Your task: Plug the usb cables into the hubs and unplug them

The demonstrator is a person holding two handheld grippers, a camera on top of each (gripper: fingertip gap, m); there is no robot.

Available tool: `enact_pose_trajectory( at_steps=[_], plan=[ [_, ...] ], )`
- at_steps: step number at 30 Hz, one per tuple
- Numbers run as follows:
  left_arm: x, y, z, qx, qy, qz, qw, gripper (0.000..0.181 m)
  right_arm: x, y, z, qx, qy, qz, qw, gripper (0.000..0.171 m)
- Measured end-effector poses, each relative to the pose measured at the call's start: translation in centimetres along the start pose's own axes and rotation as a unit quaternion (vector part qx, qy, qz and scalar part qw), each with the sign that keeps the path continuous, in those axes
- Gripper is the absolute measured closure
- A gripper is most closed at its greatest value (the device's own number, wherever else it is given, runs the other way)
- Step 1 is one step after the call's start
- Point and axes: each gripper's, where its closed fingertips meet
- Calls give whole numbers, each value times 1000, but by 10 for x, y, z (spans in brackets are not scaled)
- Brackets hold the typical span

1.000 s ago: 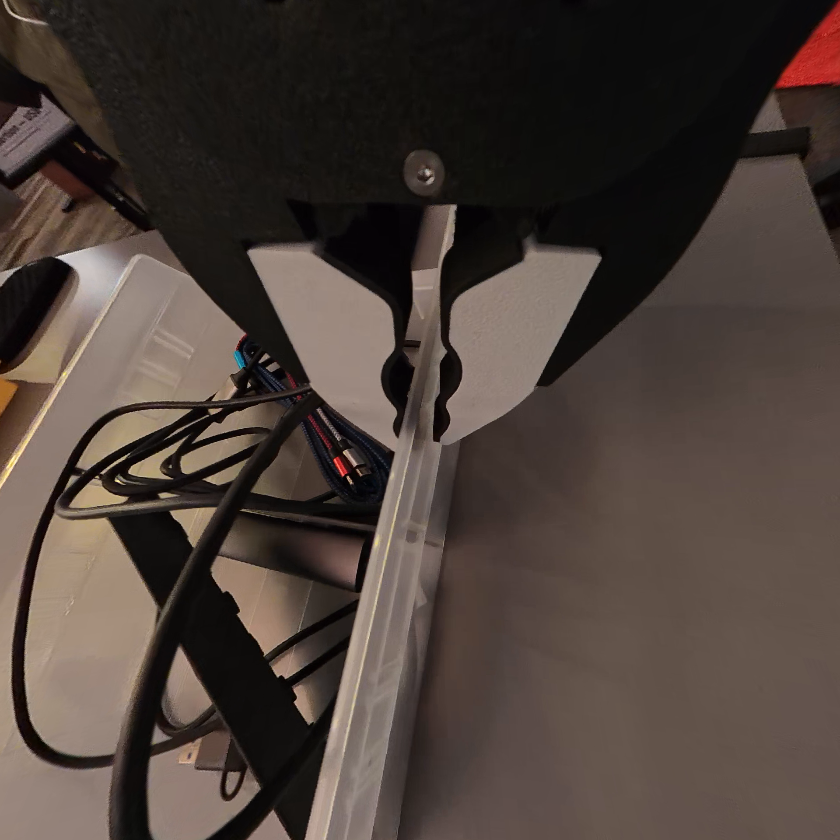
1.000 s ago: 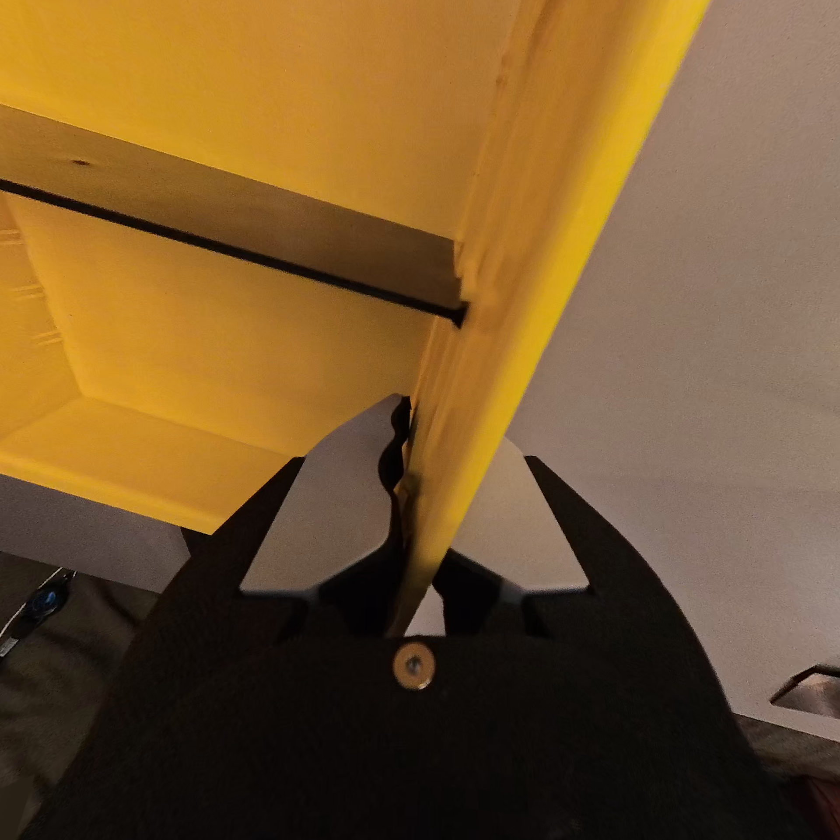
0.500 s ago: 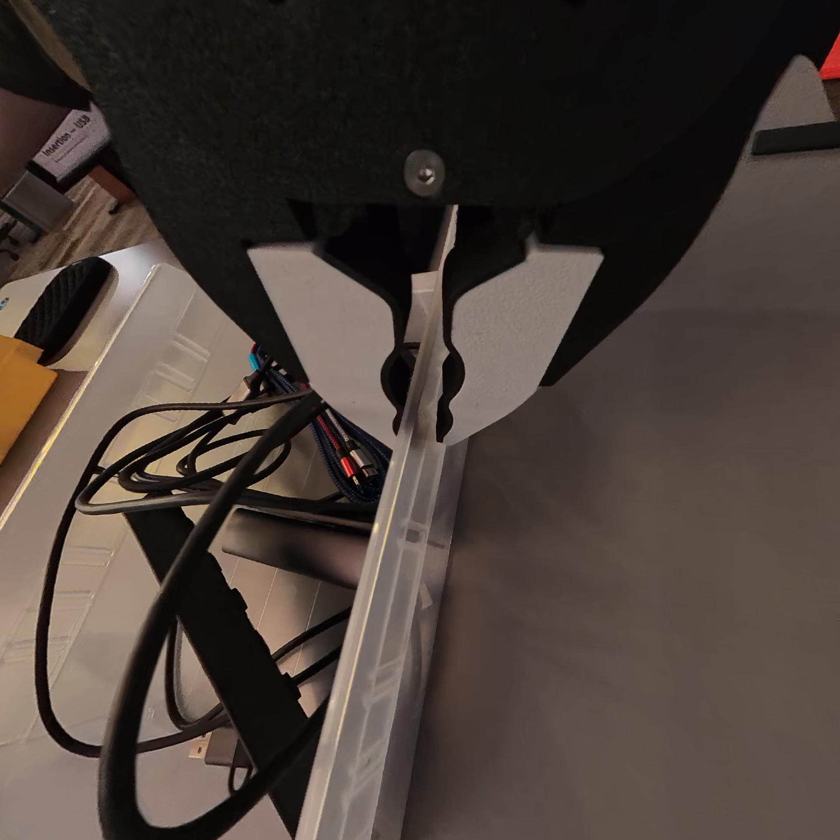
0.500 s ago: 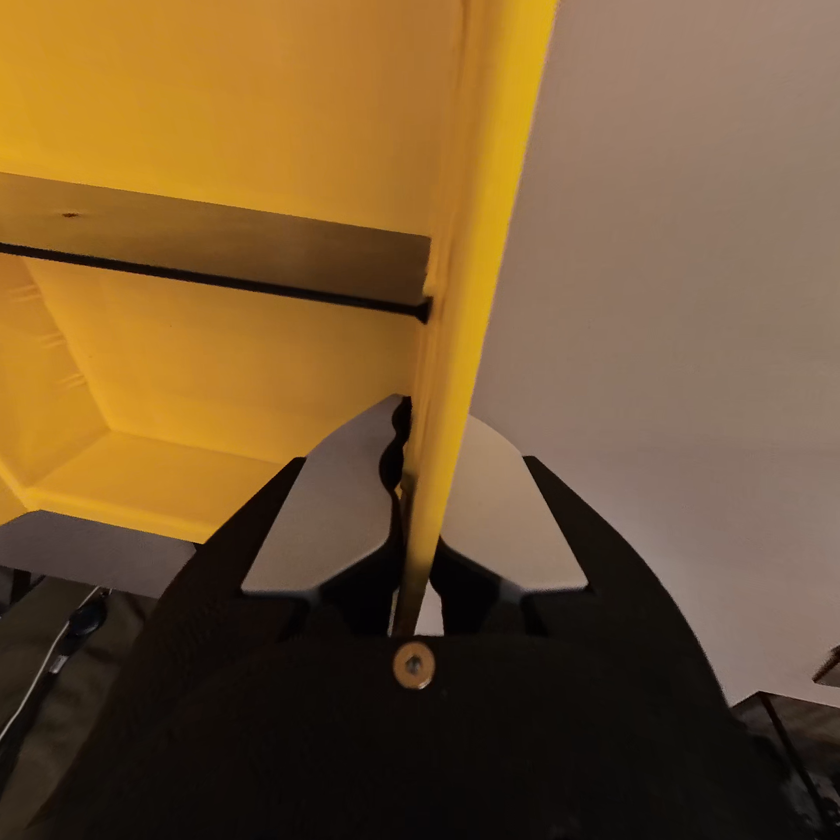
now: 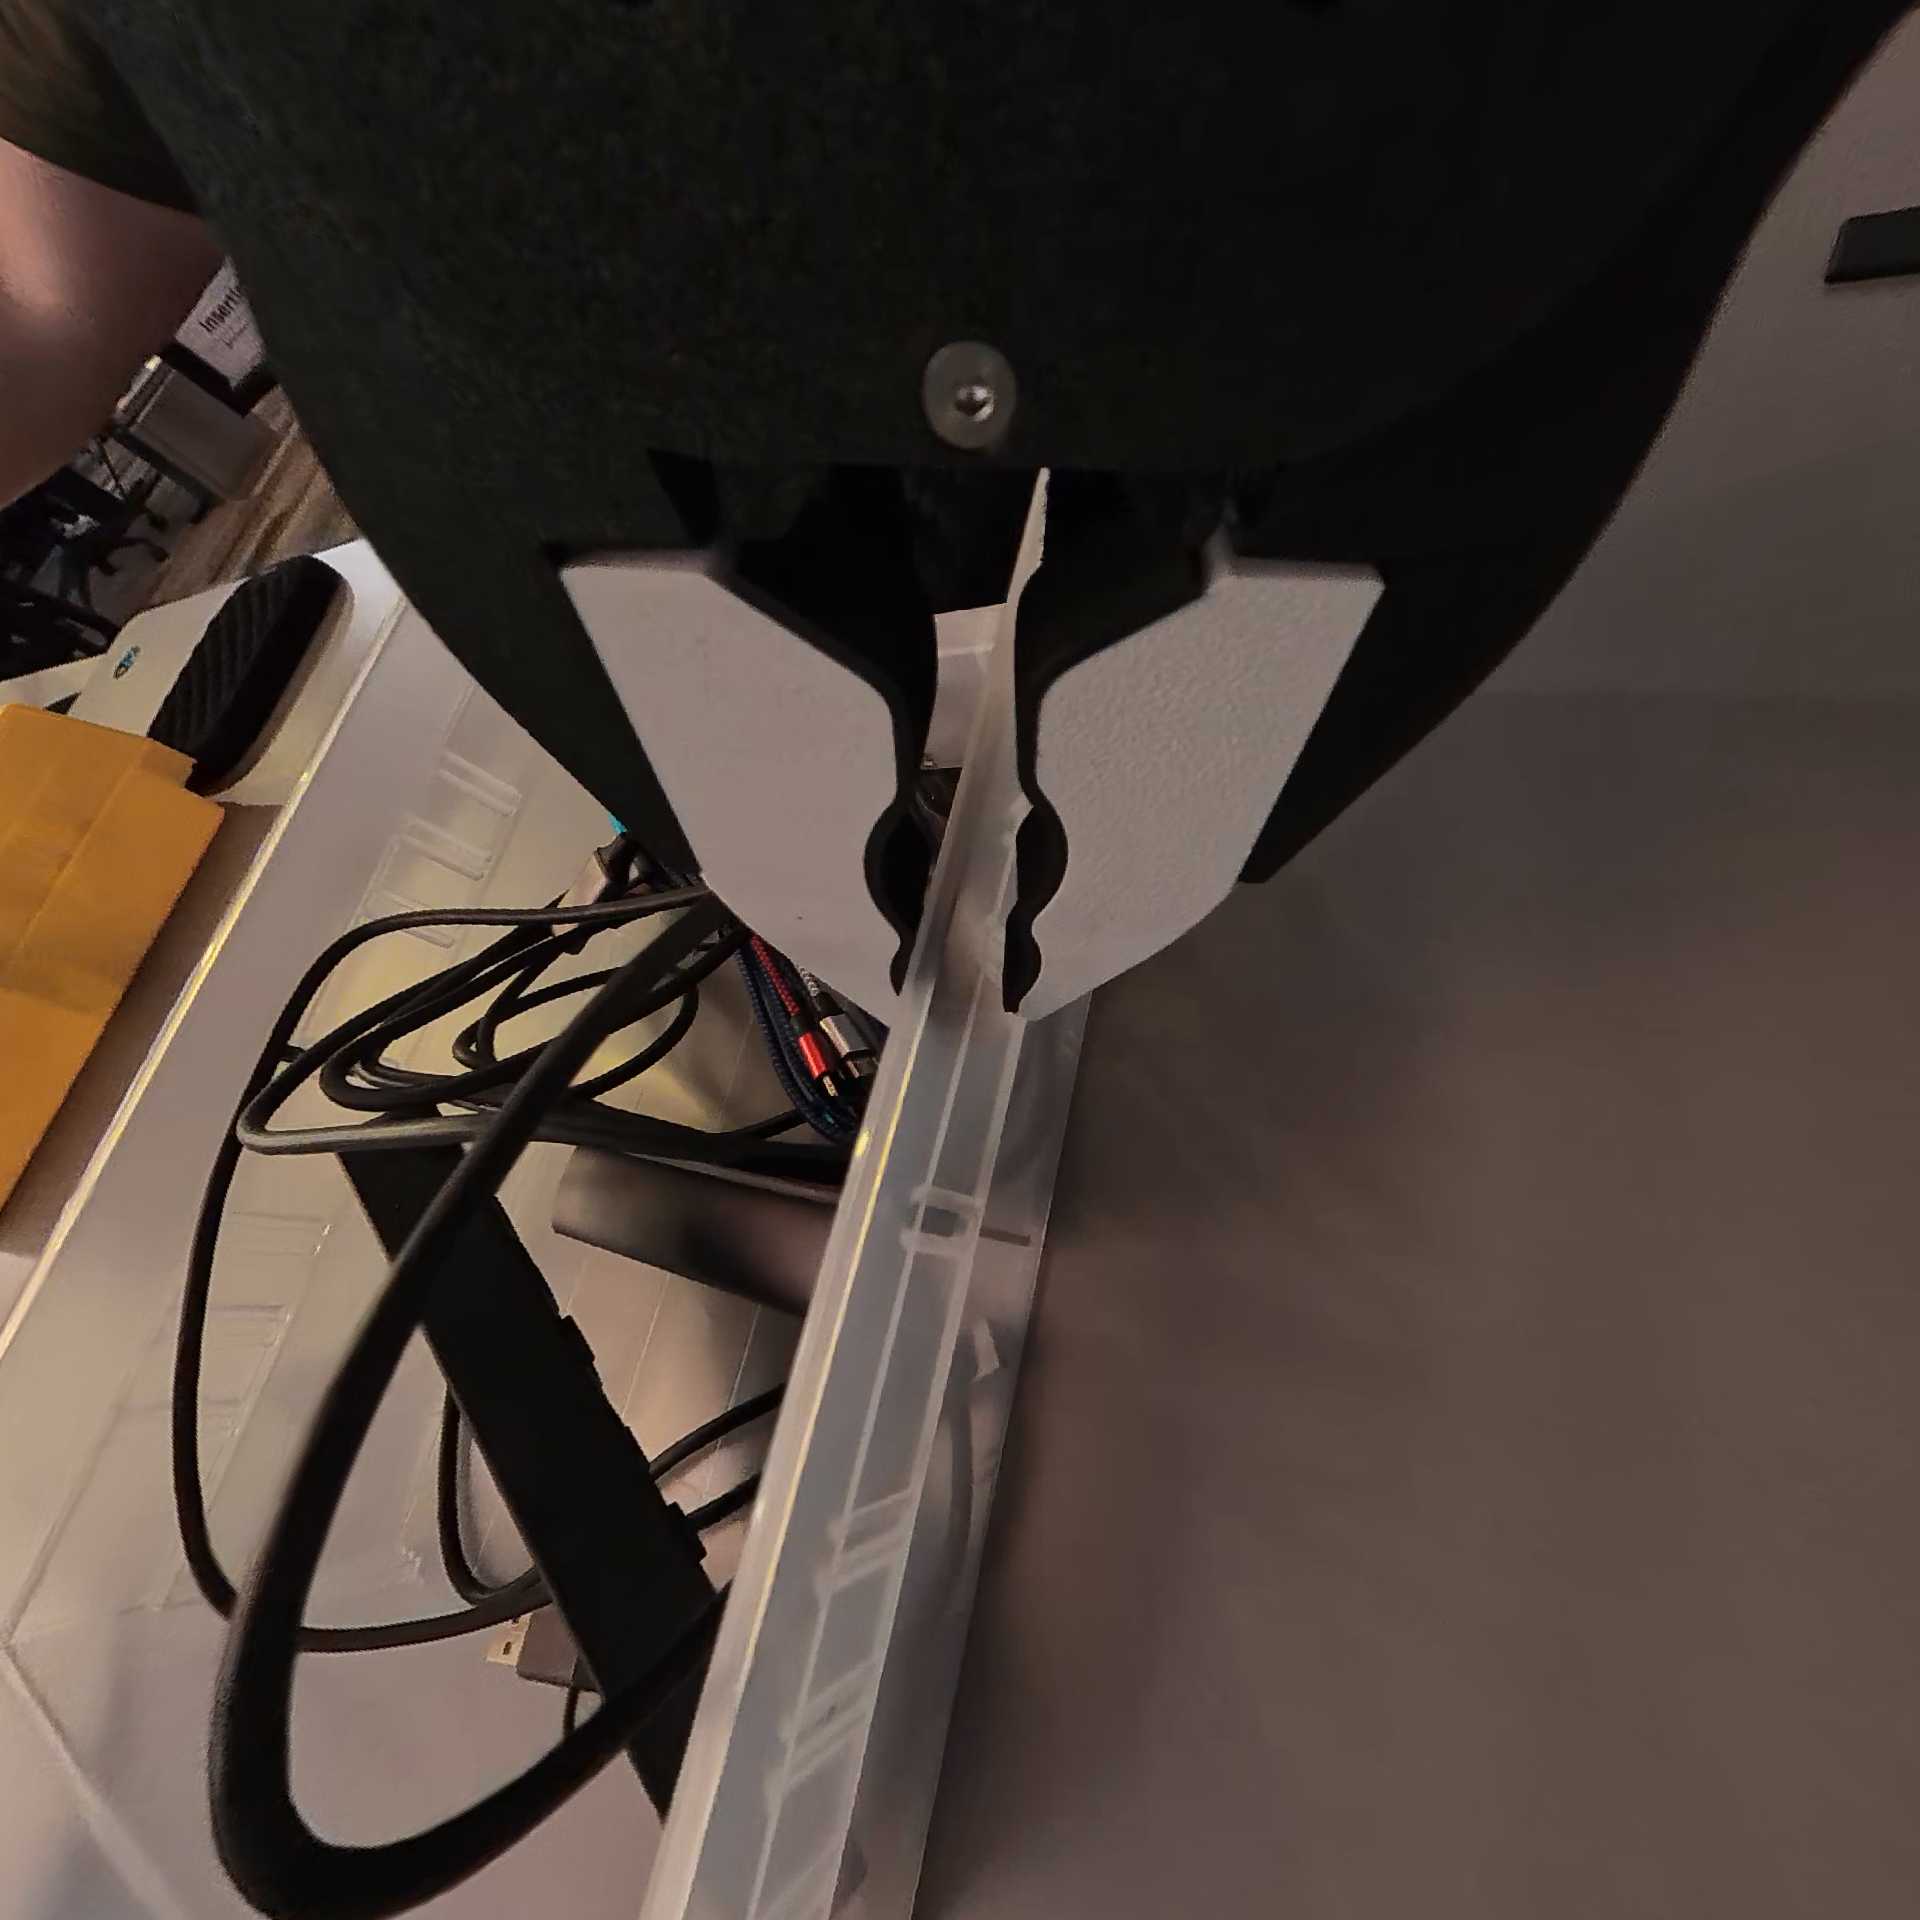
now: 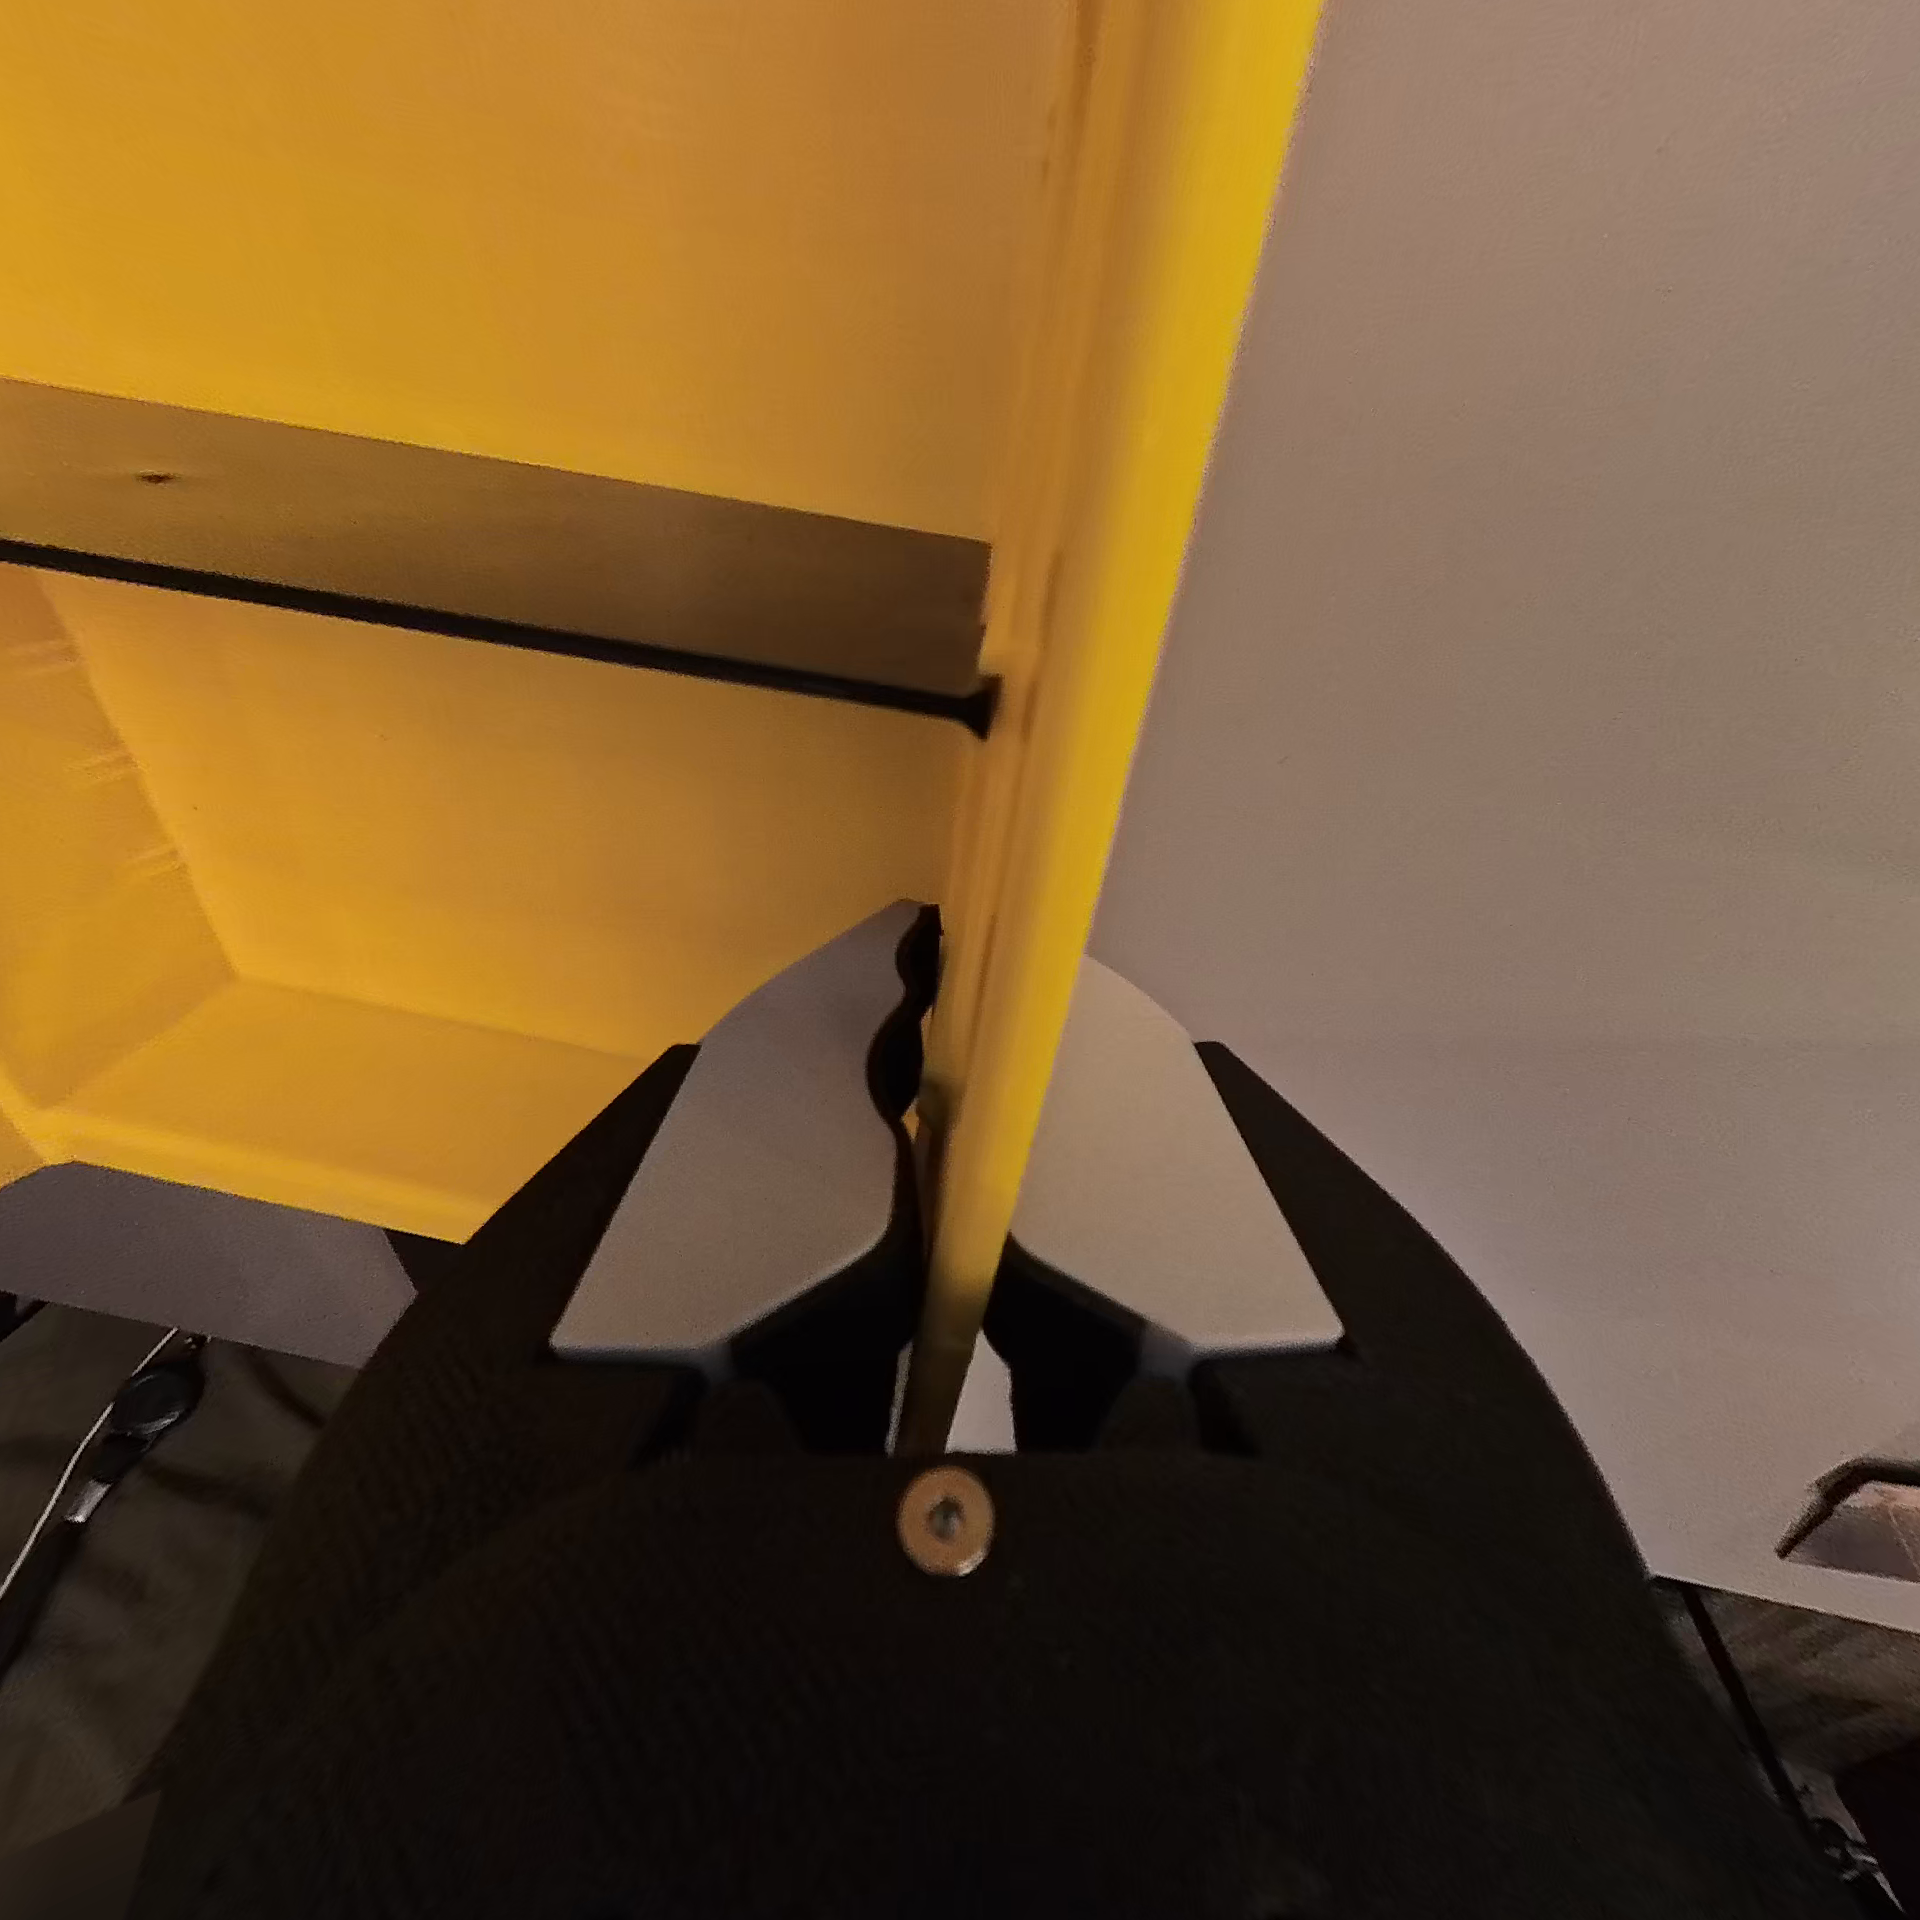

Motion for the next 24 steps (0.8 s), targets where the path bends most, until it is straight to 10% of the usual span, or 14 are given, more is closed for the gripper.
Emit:
enact_pose_trajectory(
  at_steps=[15,24],
  plan=[
    [-14,0,-10,39,75,-48,995,157,-15,-15,-2,-43,13,-110,993,152],
    [-104,-2,-19,161,39,-182,969,140,-141,-24,16,-70,90,-381,918,133]
  ],
)
Point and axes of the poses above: each gripper's, where its closed fingertips meet, x out along the fingers, y out of its underside, z = x × y across the jaws, and after that the axes turned 6 degrees about -z, right-handed
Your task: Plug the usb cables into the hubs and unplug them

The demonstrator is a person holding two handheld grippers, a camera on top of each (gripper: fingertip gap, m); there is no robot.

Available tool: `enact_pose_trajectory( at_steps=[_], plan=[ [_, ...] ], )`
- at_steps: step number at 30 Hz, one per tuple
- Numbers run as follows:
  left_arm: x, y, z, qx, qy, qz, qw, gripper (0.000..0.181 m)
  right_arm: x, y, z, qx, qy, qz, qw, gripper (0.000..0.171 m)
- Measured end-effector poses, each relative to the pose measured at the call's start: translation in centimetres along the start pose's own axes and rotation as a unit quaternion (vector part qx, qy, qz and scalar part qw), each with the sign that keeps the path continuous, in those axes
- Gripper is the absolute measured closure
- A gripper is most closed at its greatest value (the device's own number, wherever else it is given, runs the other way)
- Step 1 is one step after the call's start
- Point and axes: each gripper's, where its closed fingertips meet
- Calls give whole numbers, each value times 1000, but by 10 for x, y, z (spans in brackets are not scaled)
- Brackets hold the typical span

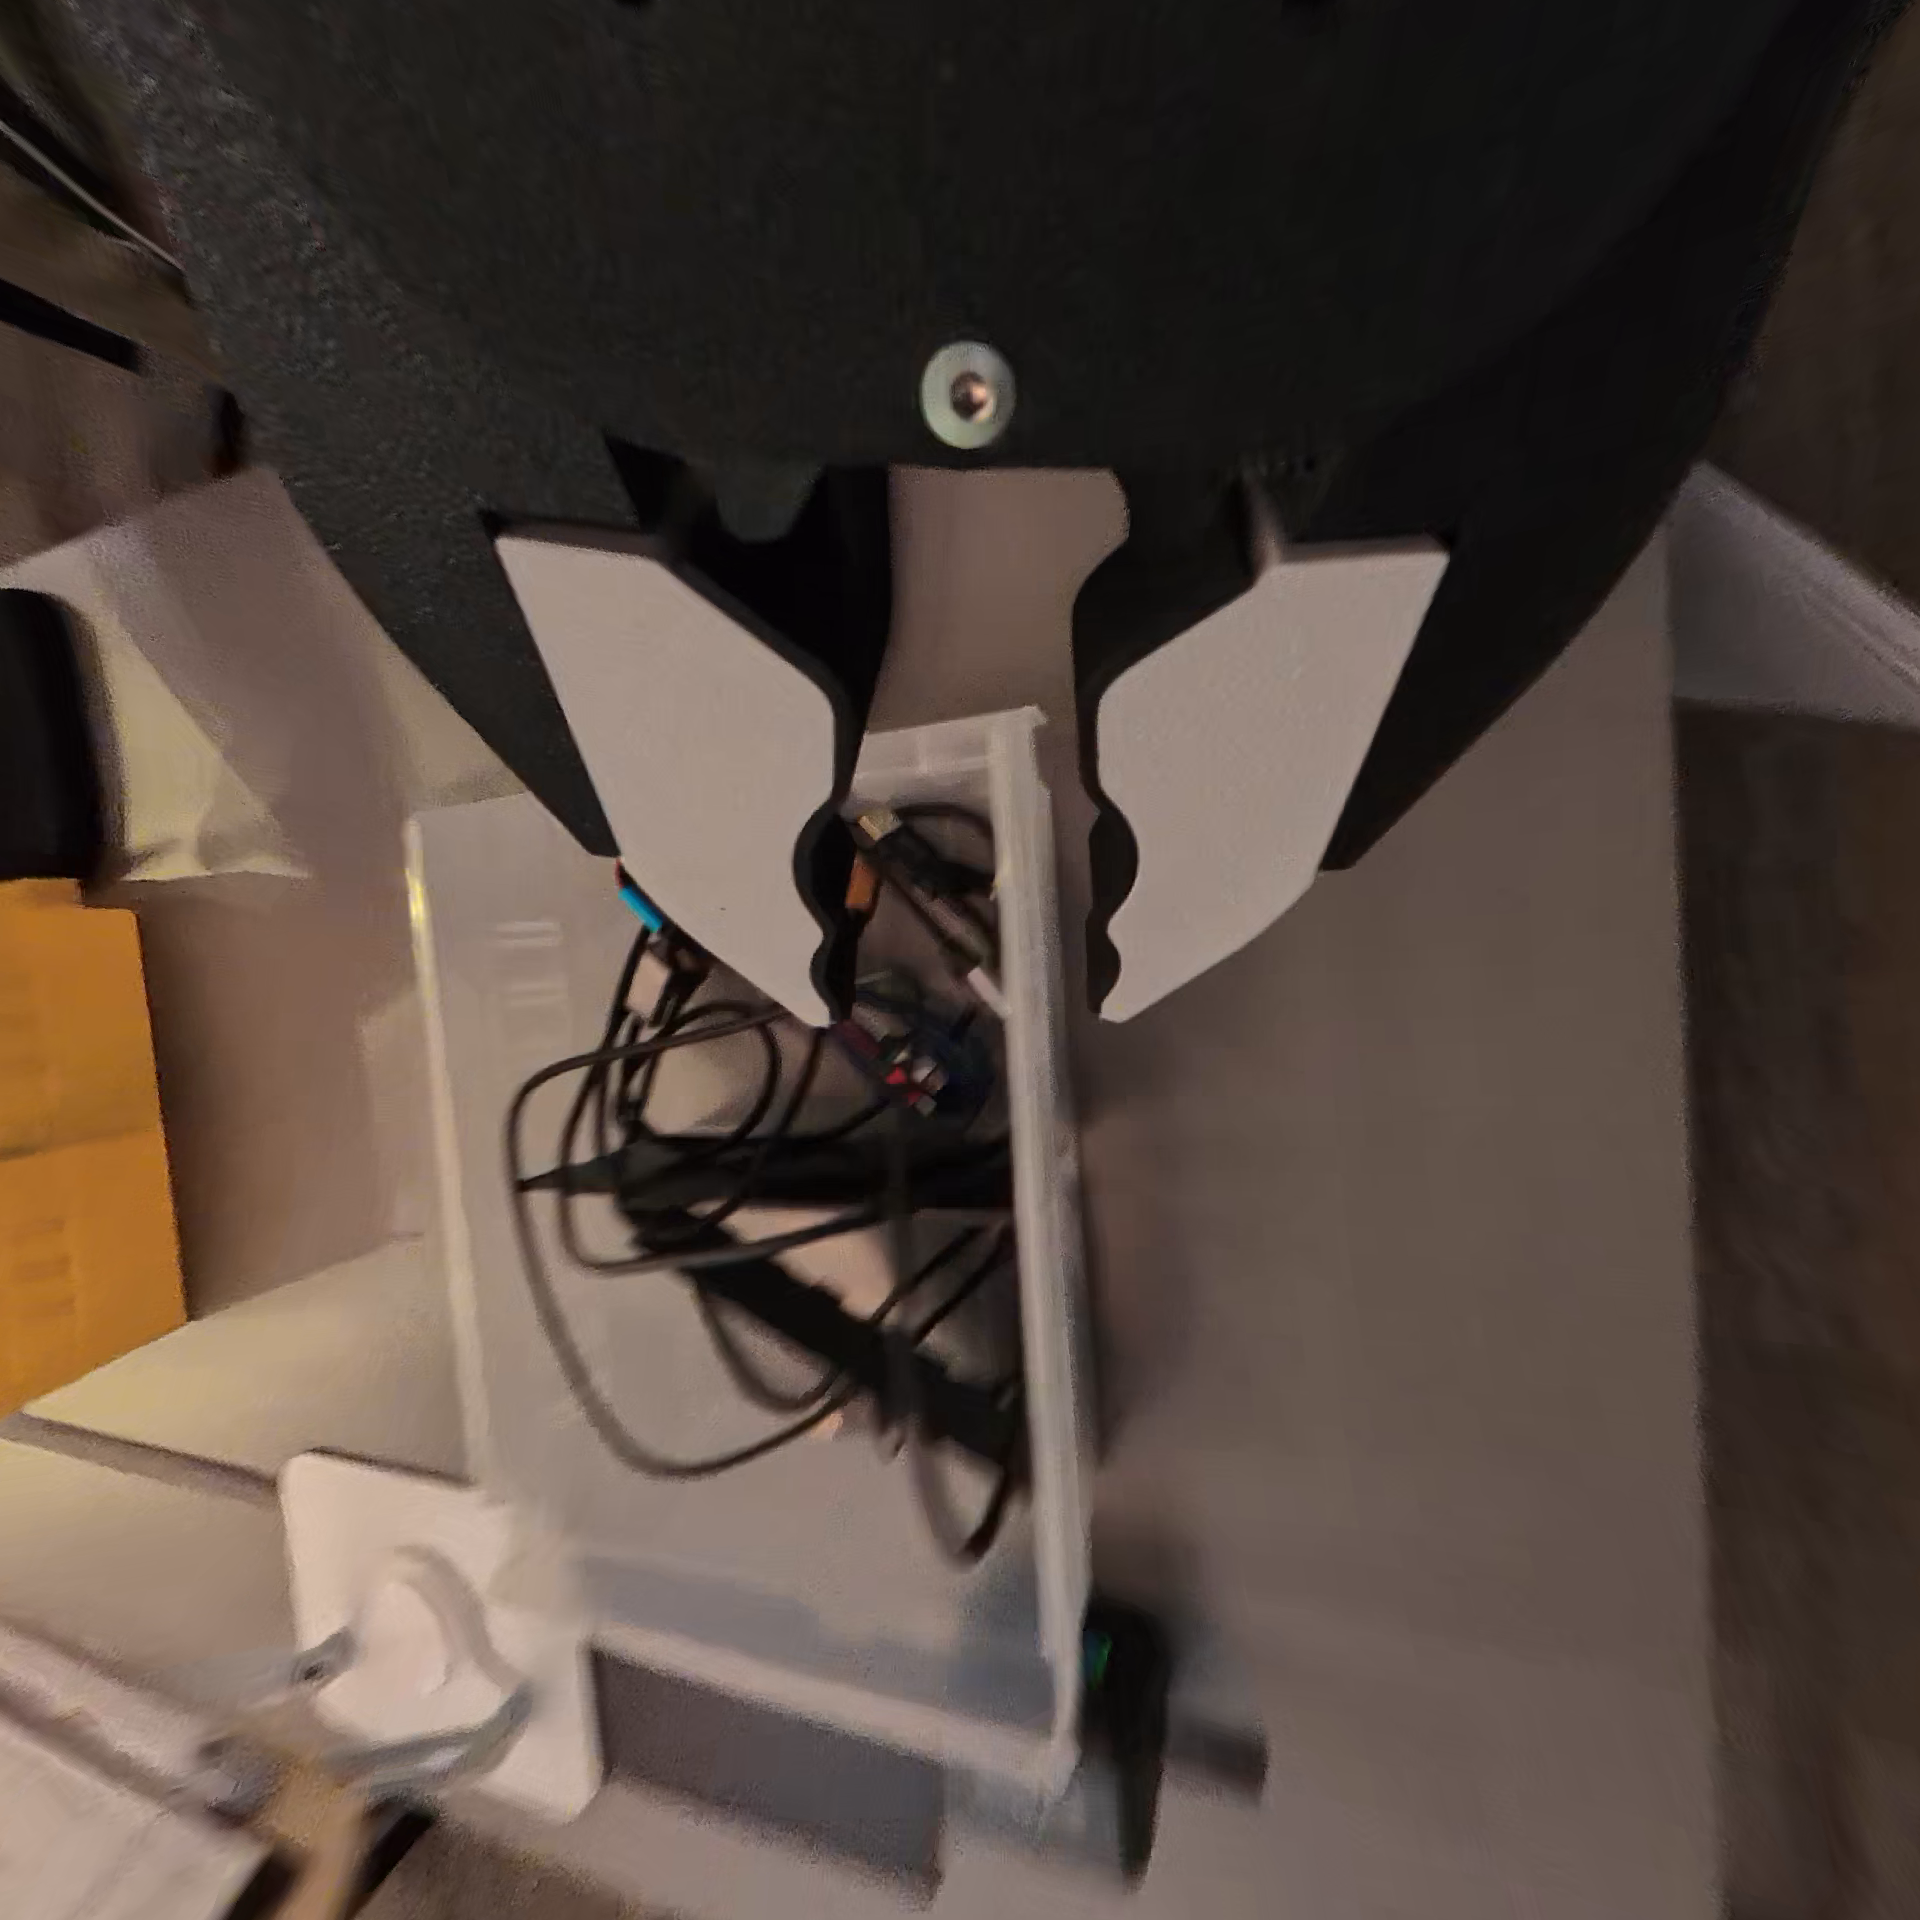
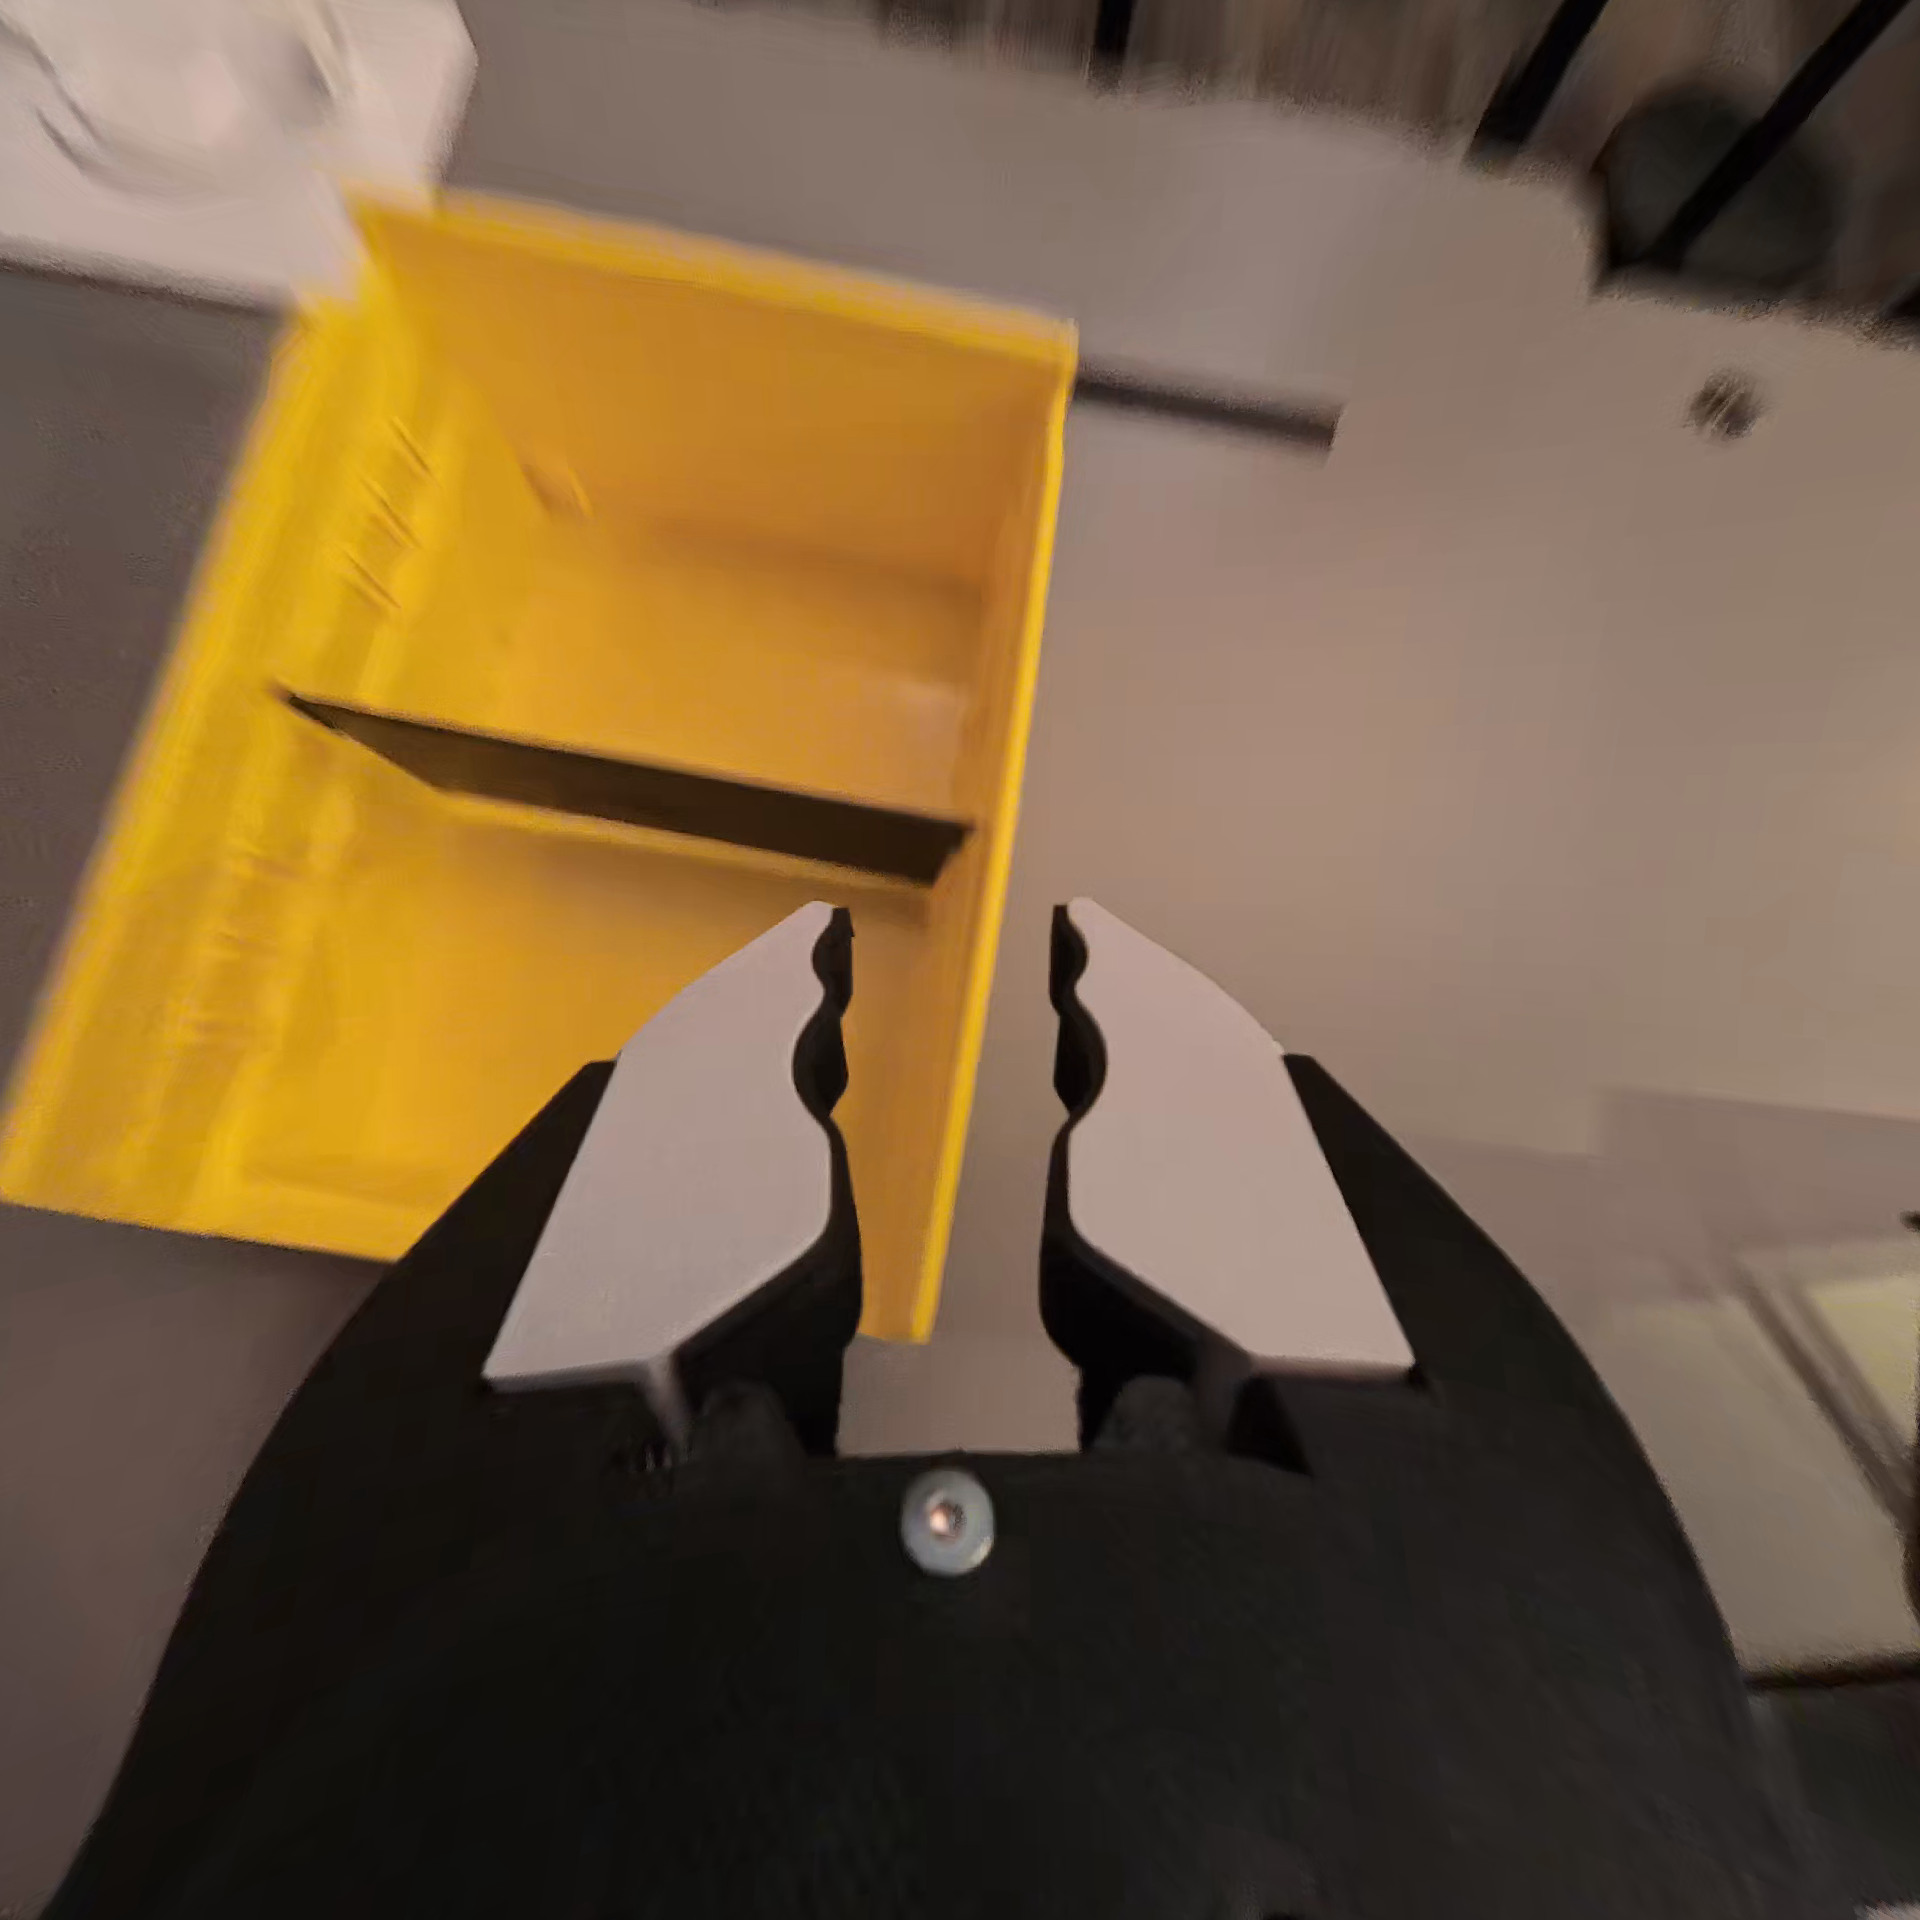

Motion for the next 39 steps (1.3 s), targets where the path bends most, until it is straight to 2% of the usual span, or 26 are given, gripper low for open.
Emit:
enact_pose_trajectory(
  at_steps=[2,3,5,7,10,14,19,26,31,39],
  plan=[
    [-21,-27,-45,60,13,-60,996,133,-33,-46,28,-15,0,-105,994,128],
    [-28,-39,-72,84,22,-84,993,124,-49,-71,47,-24,-5,-155,988,124],
    [-30,-55,-131,121,46,-121,984,95,-73,-112,95,-48,-25,-232,971,108],
    [-17,-56,-190,147,76,-129,978,73,-83,-140,147,-73,-45,-277,957,94],
    [24,-40,-254,198,74,-117,970,56,-65,-151,215,-109,-46,-281,952,79],
    [94,5,-300,214,66,-83,971,42,-12,-128,279,-107,-58,-253,960,71],
    [162,50,-289,215,-12,-76,974,36,53,-65,296,-81,-46,-174,980,64],
    [212,97,-265,199,-63,-57,976,36,114,14,302,-29,-62,-56,996,61],
    [230,109,-243,171,-112,-39,978,36,137,34,302,-6,-40,-25,999,58],
    [247,122,-223,123,-127,-1,984,36,159,48,304,20,-14,-5,1000,41]
  ],
)
Point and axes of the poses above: each gripper's, where its closed fingertips meet, x out along the fingers, y out of its underside, z = x × y across the jaws, and after that the axes turned 6 degrees about -z, right-handed
